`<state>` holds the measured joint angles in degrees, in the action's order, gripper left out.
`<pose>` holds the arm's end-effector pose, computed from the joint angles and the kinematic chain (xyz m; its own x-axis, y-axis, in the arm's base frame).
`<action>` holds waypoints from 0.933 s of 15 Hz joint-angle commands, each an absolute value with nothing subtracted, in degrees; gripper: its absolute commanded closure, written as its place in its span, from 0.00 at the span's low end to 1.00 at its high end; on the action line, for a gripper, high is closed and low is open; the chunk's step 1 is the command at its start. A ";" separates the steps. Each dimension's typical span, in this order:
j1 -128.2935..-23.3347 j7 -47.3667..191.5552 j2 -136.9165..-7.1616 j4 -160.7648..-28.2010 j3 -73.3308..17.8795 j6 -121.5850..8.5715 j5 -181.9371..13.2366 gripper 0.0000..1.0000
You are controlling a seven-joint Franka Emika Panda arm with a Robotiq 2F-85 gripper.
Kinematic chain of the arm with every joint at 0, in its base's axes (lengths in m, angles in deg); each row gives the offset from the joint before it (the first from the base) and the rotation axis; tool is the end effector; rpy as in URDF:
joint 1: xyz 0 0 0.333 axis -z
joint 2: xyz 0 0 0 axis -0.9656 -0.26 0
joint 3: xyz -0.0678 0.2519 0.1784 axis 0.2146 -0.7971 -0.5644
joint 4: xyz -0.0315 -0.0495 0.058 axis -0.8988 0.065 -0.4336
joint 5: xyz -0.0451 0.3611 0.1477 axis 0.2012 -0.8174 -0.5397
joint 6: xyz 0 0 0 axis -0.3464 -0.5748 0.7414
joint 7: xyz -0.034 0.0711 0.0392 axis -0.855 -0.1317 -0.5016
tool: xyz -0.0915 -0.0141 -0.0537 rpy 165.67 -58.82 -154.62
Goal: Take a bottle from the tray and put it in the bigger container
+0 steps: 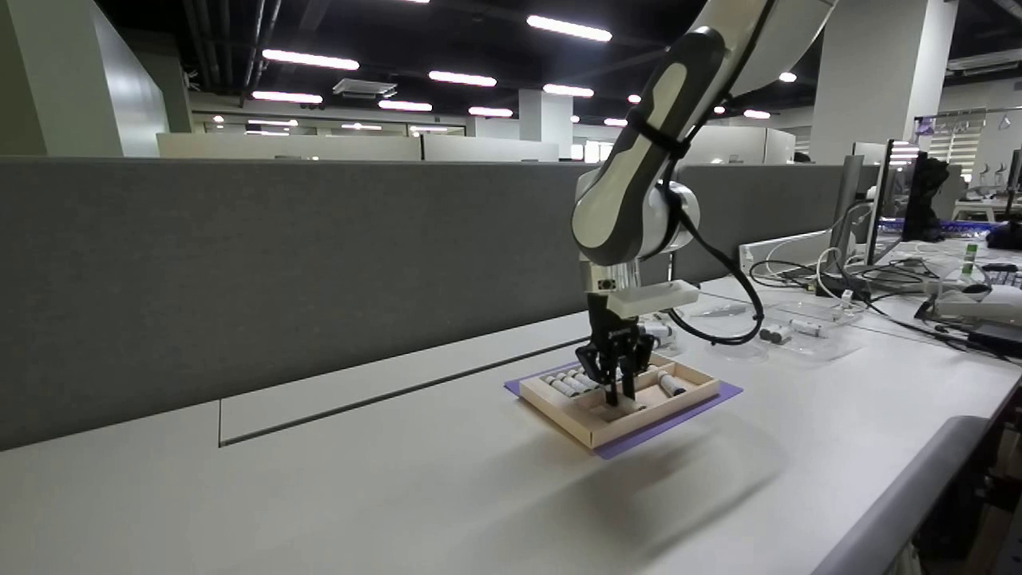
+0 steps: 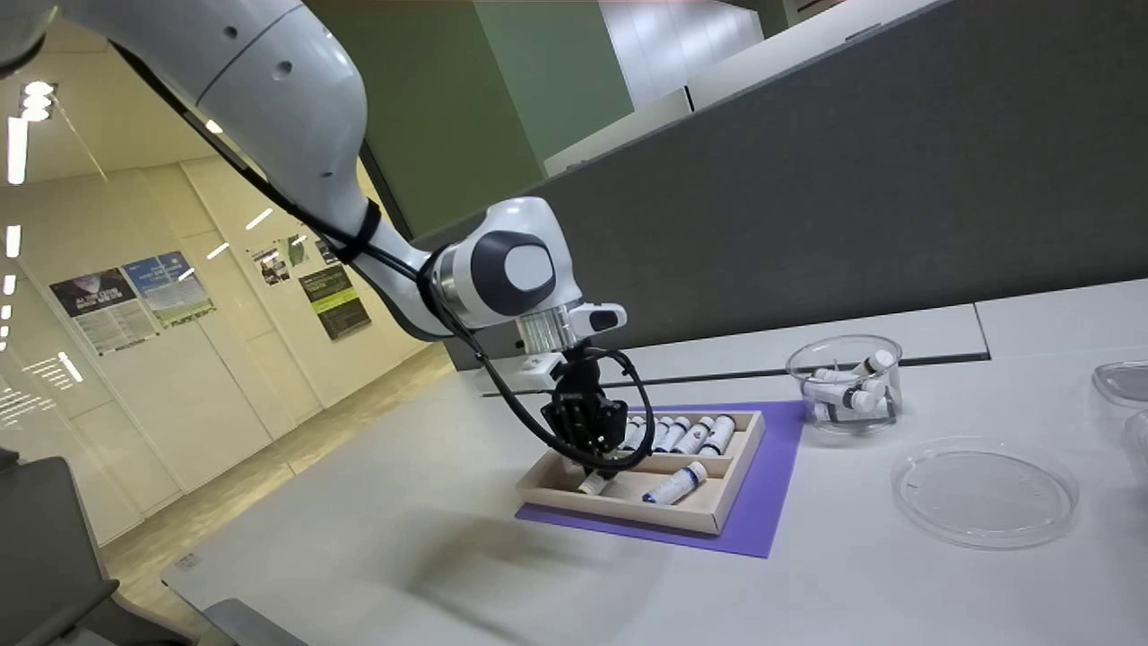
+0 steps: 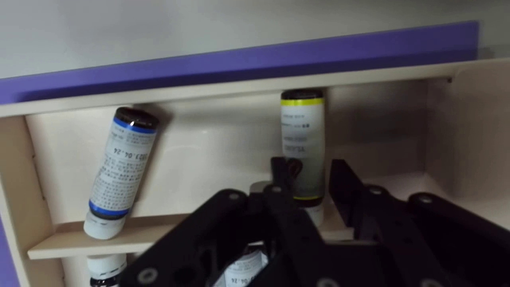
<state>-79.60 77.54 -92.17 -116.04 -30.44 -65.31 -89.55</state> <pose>0.5878 0.0349 0.1268 0.9817 -0.1446 -0.1241 -0.1438 -0.9895 0.0153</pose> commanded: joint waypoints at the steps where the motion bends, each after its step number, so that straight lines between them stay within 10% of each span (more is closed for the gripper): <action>1: -78.51 78.01 -90.39 -114.61 -30.26 -60.12 -90.33 1.00; 14: -71.85 87.92 -81.76 -114.20 -14.08 -53.63 -79.18 0.95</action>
